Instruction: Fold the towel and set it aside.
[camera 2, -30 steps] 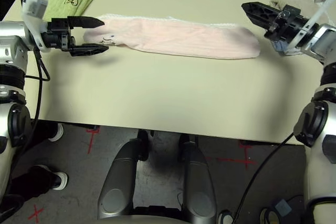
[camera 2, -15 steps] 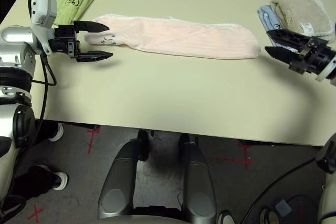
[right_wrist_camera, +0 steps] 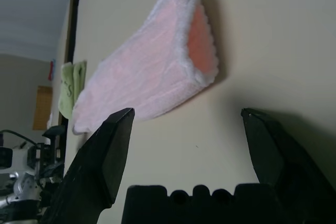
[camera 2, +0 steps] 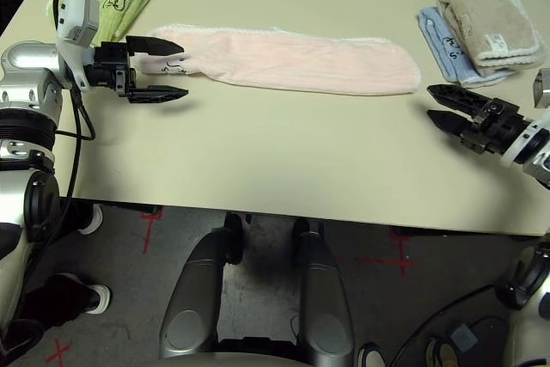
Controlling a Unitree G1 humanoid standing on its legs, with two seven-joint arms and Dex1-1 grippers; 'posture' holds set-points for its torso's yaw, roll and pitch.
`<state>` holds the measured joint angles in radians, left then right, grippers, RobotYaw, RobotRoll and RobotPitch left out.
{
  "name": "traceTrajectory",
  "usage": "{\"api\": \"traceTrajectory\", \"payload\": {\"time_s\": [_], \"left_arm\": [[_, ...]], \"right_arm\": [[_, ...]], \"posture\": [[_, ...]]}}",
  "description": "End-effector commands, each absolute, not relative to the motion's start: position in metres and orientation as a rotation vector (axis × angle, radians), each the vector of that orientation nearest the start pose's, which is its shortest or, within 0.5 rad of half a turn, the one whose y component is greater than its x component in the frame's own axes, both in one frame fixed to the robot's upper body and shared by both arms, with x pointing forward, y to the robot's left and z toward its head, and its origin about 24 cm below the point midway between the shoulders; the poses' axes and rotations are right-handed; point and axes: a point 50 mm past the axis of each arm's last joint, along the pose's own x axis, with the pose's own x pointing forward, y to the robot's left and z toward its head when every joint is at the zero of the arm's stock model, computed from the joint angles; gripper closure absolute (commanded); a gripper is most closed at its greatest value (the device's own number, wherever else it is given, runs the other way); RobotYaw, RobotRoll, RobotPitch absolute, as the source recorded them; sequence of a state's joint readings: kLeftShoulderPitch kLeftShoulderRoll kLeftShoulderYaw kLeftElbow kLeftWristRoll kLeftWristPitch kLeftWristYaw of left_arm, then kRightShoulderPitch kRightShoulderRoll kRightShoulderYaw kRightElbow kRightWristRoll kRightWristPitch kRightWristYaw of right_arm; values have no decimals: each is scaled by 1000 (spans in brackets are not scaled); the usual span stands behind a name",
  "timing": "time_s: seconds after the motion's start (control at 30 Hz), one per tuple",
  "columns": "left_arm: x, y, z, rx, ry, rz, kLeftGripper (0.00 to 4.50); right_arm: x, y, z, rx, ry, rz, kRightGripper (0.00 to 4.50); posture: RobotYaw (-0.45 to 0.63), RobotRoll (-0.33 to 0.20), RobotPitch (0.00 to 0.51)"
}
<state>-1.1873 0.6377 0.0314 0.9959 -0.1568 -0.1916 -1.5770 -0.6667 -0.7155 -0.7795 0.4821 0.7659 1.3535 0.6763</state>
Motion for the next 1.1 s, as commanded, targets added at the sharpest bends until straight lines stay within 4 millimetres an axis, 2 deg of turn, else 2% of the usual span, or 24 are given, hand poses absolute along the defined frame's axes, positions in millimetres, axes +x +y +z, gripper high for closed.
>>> {"api": "traceTrajectory", "payload": {"time_s": [0.03, 0.4, 0.6, 0.9, 1.0, 1.1], "left_arm": [[364, 218, 261, 574, -123, -1291, 0], [364, 219, 262, 574, -121, -1286, 0], [364, 221, 262, 574, -119, -1278, 0], [364, 229, 257, 524, -122, -1235, 0], [364, 230, 256, 513, -108, -1219, 0], [365, 232, 256, 498, -95, -1192, 0]], "right_arm": [[291, -317, 164, 939, 314, 469, 48], [317, -291, 158, 956, 288, 455, 48], [328, -273, 169, 946, 253, 477, 48], [337, -264, 182, 905, 204, 434, 48], [339, -263, 184, 898, 192, 410, 627], [339, -262, 185, 895, 181, 402, 1672]], "posture": [[48, 0, 411], [52, 0, 409], [53, 0, 409], [54, 0, 412], [55, 0, 413], [56, 0, 412]]}}
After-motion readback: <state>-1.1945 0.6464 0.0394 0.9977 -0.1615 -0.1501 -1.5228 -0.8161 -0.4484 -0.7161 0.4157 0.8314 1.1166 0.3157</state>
